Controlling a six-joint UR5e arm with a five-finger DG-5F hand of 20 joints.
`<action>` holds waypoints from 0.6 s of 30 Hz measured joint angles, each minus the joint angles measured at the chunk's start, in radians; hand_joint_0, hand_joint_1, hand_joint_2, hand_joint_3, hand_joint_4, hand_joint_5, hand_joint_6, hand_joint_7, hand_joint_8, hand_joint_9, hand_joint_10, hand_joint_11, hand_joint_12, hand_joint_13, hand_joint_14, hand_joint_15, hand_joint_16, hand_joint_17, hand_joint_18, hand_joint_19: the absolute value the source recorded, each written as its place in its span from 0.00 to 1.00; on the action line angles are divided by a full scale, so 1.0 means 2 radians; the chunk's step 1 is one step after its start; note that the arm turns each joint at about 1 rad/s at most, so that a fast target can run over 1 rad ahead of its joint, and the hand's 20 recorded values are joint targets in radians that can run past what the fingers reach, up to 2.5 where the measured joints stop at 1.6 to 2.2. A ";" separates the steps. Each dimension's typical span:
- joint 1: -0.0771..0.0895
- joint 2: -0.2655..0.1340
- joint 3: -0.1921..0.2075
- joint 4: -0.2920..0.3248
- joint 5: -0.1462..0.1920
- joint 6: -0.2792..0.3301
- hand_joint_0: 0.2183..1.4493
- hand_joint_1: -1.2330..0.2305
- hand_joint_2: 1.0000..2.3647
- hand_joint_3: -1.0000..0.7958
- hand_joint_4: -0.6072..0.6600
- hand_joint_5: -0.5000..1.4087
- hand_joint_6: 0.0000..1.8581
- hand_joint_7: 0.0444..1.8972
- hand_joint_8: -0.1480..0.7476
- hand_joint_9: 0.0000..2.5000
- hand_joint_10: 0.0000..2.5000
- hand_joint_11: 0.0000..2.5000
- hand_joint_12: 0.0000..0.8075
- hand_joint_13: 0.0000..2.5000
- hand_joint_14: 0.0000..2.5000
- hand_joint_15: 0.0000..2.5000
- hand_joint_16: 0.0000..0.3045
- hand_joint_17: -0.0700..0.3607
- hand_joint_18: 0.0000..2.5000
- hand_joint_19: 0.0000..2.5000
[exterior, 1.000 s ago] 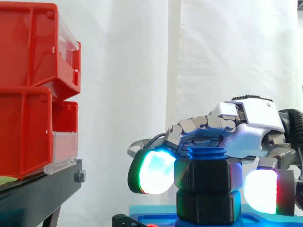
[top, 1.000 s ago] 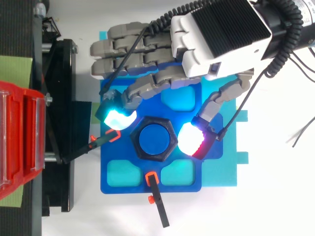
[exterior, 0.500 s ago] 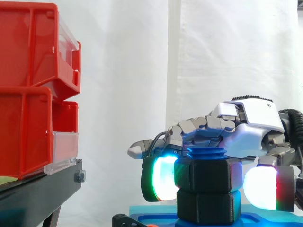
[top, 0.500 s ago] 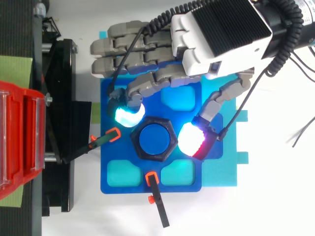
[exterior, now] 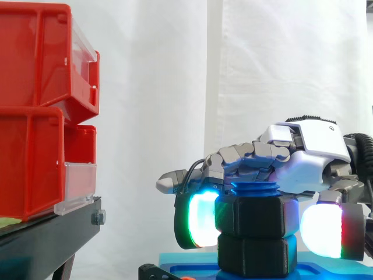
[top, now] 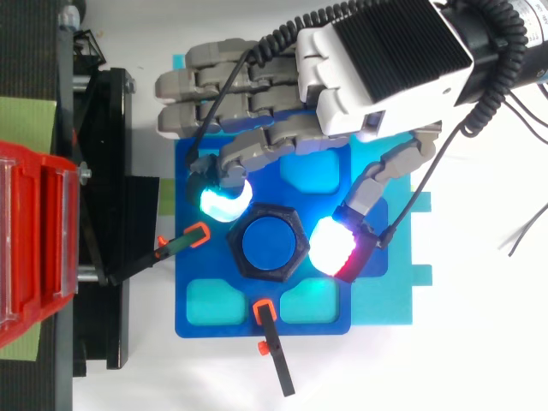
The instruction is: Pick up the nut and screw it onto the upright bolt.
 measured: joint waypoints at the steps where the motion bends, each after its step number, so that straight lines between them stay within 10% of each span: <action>1: 0.000 0.000 0.000 0.000 0.000 0.000 0.14 0.36 0.00 0.28 0.65 0.14 0.27 0.53 0.43 0.00 0.00 0.00 0.45 0.00 0.00 0.00 0.17 0.43 0.00 0.00; 18: 0.003 0.000 0.000 0.002 0.001 -0.002 0.14 0.37 0.00 0.28 0.65 0.14 0.27 0.53 0.44 0.00 0.00 0.00 0.45 0.00 0.00 0.00 0.16 0.42 0.00 0.00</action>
